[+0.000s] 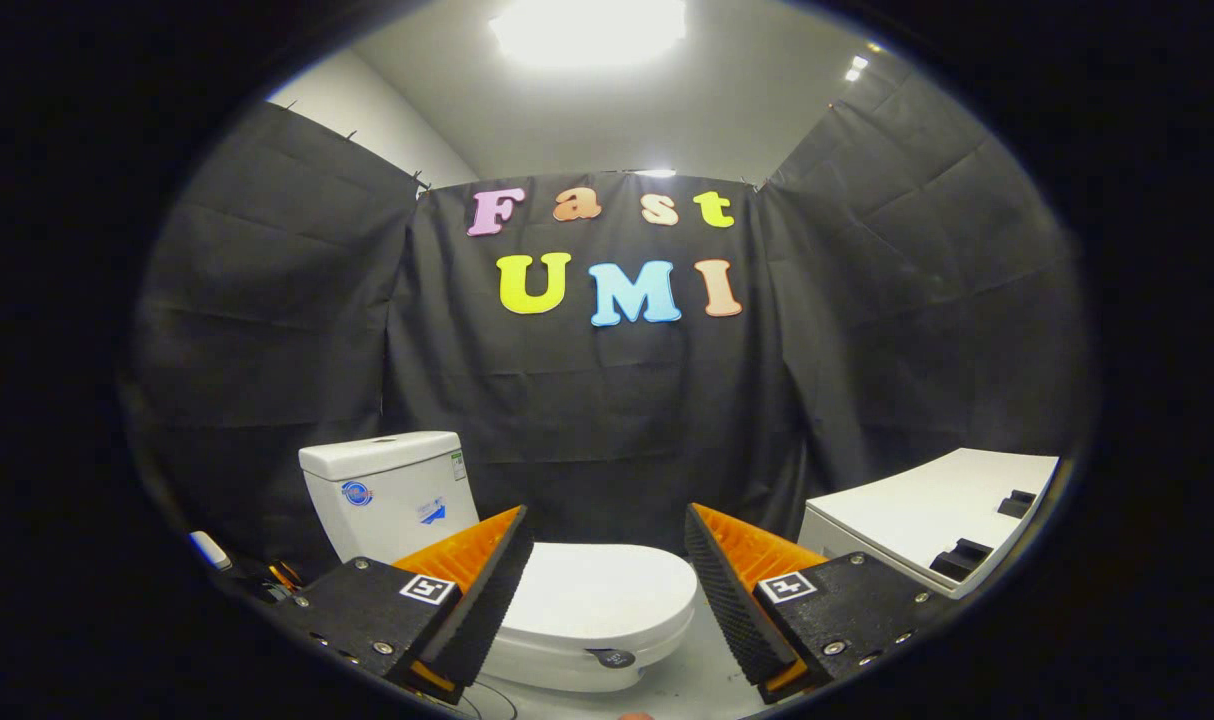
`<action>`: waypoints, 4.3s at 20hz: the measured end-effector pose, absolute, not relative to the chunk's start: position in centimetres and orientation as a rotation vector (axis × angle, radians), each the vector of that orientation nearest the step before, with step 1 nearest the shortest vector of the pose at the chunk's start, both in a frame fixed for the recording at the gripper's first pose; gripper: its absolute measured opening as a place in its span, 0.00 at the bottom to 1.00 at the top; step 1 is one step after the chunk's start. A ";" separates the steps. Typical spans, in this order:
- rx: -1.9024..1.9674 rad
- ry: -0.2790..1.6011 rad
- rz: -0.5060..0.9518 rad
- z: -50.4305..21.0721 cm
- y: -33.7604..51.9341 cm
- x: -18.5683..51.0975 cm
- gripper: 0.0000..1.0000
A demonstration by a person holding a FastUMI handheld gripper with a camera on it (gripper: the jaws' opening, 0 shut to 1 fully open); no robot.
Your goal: Open the toilet lid.
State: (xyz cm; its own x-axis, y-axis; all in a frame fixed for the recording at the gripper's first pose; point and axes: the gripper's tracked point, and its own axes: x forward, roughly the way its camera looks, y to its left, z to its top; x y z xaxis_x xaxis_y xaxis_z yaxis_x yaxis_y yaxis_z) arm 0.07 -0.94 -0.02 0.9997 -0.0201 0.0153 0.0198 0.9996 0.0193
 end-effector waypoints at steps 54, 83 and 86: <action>1.241 0.743 0.015 -34.2 -0.2 9.3 0.71; 0.925 0.623 -0.156 -26.7 0.6 10.5 0.00; 0.887 0.604 -0.154 -25.1 1.5 10.6 0.00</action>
State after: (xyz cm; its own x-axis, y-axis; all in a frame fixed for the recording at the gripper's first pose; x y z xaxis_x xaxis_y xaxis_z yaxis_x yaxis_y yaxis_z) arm 10.64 1.52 -25.10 0.8243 0.1170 -0.5539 0.3677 0.6333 0.6810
